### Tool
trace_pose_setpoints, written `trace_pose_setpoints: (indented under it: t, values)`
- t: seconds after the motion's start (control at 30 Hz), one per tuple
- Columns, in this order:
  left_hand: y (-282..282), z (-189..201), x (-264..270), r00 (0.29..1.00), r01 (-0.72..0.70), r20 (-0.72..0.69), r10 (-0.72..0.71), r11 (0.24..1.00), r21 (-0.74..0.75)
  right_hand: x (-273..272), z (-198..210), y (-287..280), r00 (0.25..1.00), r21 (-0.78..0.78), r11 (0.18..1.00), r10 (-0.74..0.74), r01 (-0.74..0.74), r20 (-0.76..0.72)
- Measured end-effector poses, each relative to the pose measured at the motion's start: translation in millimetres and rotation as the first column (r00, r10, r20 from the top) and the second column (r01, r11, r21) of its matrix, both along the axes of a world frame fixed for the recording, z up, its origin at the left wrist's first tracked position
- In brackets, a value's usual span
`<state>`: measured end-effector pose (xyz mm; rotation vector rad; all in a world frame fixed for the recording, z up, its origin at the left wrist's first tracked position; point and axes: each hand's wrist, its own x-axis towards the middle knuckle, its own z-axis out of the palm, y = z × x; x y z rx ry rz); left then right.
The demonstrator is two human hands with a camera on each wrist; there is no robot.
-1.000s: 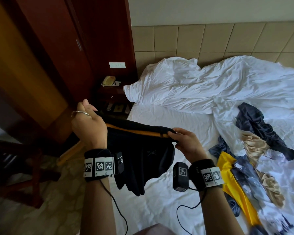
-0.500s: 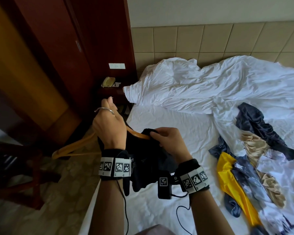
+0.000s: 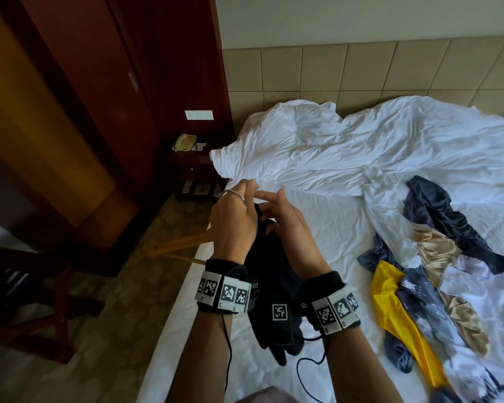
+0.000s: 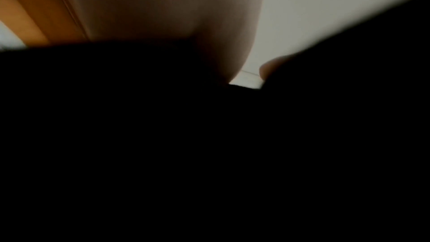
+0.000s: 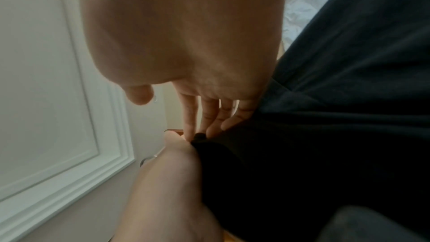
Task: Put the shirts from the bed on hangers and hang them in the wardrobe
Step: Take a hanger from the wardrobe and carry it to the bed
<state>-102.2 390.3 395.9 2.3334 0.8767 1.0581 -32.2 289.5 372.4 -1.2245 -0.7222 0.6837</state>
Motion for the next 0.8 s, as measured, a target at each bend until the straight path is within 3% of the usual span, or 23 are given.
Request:
trace_pose_setpoints:
  t: [0.2, 0.33, 0.43, 0.5, 0.57, 0.63, 0.8]
  values:
    - [2, -6, 2, 0.995, 0.022, 0.096, -0.012, 0.994, -0.108, 7, 5, -6, 0.995, -0.019, 0.996, 0.09, -0.091, -0.043]
    - [9, -9, -2, 0.986, -0.142, 0.066, 0.151, 0.982, -0.124, 12, 7, -11, 0.99, 0.012, 0.998, 0.07, -0.069, -0.124]
    - [18, -10, -9, 0.954, -0.239, 0.153, 0.259, 0.962, -0.135, 24, -8, -12, 0.991, -0.062, 0.996, -0.052, 0.06, 0.123]
    - [24, -9, -15, 0.919, -0.287, 0.234, 0.317, 0.946, -0.153, 36, -25, -14, 0.92, -0.173, 0.973, -0.078, 0.155, 0.385]
    - [29, -7, -22, 0.874, -0.347, 0.302, 0.379, 0.925, -0.156, 44, -40, -17, 0.828, -0.321, 0.92, -0.007, 0.225, 0.561]
    - [33, -6, -28, 0.841, -0.387, 0.344, 0.417, 0.909, -0.156, 47, -46, -21, 0.782, -0.396, 0.882, 0.053, 0.255, 0.621]
    - [40, -8, -36, 0.825, -0.436, 0.309, 0.473, 0.881, -0.186, 32, -41, -15, 0.777, -0.463, 0.861, 0.139, 0.211, 0.613]
